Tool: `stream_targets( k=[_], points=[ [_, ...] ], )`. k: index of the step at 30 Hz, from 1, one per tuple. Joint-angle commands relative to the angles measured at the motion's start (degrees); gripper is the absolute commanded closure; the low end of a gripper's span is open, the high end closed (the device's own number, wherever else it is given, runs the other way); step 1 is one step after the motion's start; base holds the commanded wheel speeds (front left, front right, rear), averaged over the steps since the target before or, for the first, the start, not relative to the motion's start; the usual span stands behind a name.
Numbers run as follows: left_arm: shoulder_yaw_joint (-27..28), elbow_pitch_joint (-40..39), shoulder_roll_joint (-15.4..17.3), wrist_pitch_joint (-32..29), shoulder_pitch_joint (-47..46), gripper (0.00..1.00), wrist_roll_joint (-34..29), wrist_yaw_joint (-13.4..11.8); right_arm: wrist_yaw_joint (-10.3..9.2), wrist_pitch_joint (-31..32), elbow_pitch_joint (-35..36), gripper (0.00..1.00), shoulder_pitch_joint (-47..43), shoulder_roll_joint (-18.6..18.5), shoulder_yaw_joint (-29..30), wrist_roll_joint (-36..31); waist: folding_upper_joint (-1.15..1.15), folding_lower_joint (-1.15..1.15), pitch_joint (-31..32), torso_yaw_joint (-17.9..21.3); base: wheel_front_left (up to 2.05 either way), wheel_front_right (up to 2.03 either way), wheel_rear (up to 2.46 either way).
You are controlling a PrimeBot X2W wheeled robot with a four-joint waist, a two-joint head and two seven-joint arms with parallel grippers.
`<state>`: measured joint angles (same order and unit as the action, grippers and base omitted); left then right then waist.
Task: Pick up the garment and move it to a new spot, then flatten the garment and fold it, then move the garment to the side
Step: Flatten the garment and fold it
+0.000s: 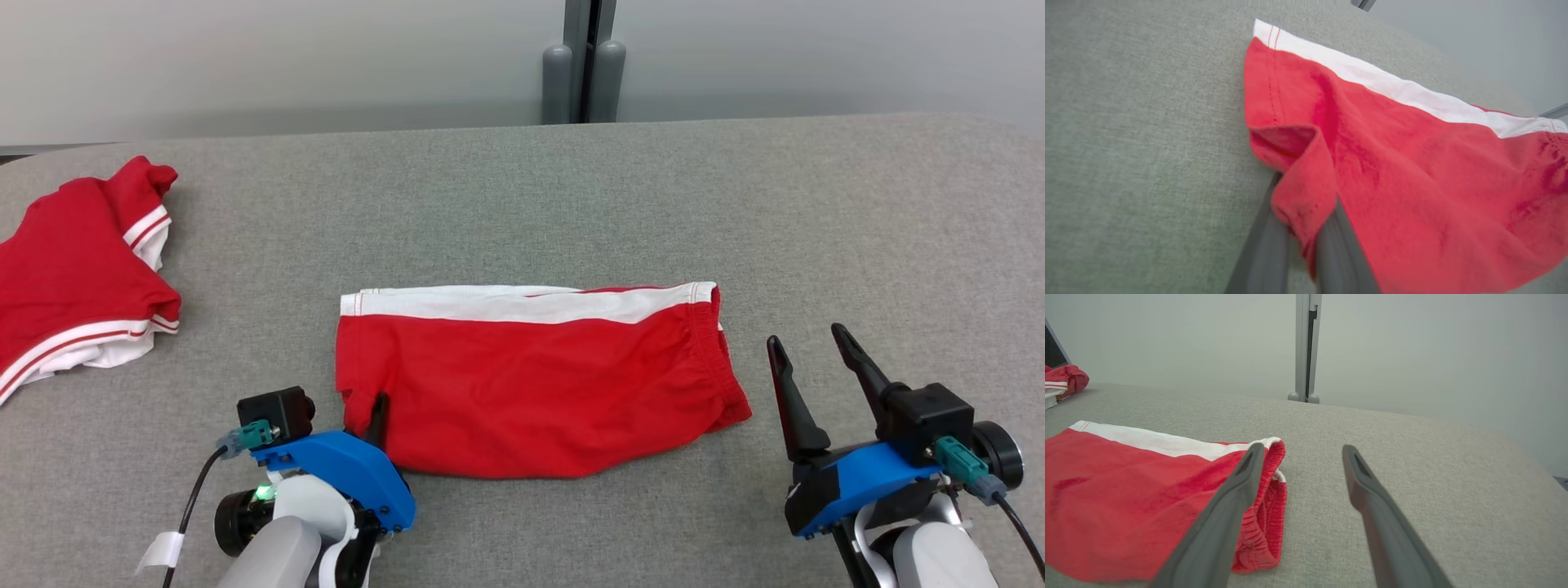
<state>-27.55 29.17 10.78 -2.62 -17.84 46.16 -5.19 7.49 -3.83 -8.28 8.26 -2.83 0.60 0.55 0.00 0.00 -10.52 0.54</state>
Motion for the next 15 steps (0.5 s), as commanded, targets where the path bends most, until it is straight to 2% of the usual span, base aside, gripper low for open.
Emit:
stream_targets(
  k=[1,5,11,15],
  points=[
    [0.1,0.1,0.0,1.0,-1.0,0.0,-0.5,-0.3,0.01,0.1,-0.4,0.0,-0.4,-0.1,0.2,0.2,0.0,0.0,0.2,0.2,0.0,0.0,0.0],
    [-0.1,-0.2,0.5,3.2,-1.8,0.0,-1.9,-0.6,0.01,0.1,-1.0,0.0,-0.4,-0.1,0.7,0.2,0.0,0.0,0.6,0.4,0.0,0.0,0.0],
    [0.1,-2.9,1.6,12.0,-3.1,0.0,-6.0,-0.6,0.01,0.2,-2.0,0.0,-0.8,-0.1,1.5,0.1,0.0,0.0,1.8,0.4,0.0,0.0,0.0],
    [-0.7,-4.1,2.3,14.4,-3.0,0.0,-8.1,-0.6,0.01,0.4,-2.8,0.0,-1.5,-0.1,2.2,0.0,0.0,0.0,3.0,0.2,0.0,0.0,0.0]
  ],
)
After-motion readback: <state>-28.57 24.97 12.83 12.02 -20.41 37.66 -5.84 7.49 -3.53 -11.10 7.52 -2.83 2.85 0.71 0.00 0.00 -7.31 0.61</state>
